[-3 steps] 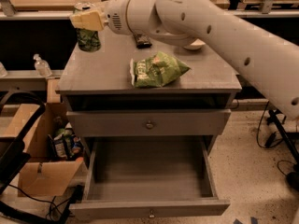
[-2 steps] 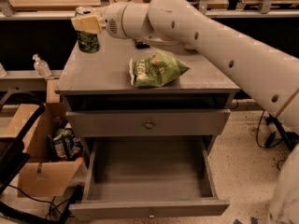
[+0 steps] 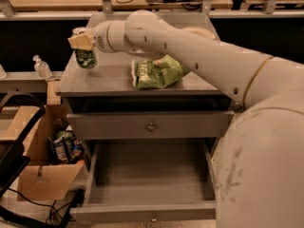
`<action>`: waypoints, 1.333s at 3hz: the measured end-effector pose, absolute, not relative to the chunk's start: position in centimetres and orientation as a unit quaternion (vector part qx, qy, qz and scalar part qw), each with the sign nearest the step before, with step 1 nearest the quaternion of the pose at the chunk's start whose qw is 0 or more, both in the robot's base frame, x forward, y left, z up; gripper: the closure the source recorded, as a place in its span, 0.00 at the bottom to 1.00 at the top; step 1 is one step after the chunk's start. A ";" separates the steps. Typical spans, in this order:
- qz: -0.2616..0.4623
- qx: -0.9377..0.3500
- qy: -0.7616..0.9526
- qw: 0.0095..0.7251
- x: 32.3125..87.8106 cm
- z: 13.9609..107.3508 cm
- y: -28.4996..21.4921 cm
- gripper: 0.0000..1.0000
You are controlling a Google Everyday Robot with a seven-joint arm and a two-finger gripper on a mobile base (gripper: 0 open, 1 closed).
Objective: Pick green can from middle drawer and place on counter
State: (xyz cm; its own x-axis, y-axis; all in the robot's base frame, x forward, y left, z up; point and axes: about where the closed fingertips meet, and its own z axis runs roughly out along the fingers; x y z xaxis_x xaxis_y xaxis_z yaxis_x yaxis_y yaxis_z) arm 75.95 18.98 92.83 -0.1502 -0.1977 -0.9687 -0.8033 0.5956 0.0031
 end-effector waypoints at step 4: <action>0.268 -0.329 0.718 0.551 78.0 89.6 18.3 0.60</action>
Offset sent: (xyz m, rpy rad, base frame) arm 0.0327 -0.0098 -0.0454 0.1107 -0.0641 -0.1361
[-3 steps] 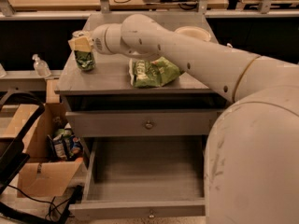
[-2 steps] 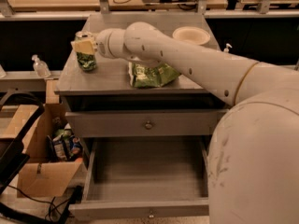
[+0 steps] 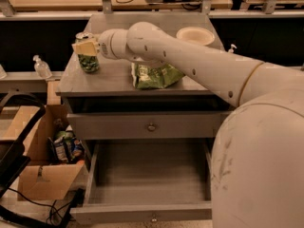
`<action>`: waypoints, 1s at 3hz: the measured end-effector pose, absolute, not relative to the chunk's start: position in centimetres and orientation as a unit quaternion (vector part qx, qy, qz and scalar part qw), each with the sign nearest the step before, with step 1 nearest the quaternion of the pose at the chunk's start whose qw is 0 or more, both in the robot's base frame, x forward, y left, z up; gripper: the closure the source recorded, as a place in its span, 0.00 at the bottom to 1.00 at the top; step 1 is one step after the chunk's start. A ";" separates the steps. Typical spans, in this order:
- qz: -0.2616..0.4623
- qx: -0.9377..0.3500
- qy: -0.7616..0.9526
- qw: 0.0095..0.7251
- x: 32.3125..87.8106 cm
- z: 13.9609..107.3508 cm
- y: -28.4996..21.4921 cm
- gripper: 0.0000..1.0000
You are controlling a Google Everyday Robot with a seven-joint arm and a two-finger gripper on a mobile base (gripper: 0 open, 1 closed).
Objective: Pick green can from middle drawer and place on counter
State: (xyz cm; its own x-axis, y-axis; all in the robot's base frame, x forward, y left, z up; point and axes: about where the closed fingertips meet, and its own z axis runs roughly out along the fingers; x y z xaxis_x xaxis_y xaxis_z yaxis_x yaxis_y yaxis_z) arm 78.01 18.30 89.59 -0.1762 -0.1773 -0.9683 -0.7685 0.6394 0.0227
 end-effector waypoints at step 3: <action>0.269 -0.330 0.718 0.550 78.0 89.5 18.5 0.00</action>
Offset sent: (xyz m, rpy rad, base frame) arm 0.0000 0.0000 0.0000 0.0000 0.0000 0.0000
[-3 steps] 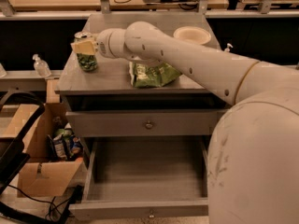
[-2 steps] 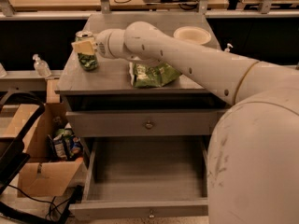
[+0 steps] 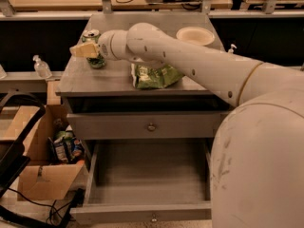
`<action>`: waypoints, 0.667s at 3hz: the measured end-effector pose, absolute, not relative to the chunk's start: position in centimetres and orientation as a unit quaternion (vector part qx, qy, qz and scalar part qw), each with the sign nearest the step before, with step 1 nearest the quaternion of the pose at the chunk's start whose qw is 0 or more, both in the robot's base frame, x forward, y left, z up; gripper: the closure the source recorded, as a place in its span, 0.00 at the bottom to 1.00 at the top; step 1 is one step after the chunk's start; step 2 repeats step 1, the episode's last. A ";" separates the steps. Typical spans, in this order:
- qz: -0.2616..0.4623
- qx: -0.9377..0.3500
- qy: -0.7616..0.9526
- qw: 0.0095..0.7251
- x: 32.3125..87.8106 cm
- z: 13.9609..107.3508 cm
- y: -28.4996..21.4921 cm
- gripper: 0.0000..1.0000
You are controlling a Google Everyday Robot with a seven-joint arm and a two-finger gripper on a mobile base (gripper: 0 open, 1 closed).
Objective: Pick green can from middle drawer and place on counter
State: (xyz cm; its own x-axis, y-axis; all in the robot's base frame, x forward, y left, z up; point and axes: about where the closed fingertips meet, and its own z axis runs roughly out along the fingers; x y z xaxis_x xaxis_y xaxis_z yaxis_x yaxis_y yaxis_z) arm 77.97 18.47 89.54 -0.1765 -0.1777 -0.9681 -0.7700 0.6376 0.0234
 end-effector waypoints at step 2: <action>0.269 -0.330 0.718 0.550 78.0 89.5 18.5 0.00</action>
Offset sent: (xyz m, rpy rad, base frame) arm 0.0000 0.0000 0.0000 0.0000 0.0000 0.0000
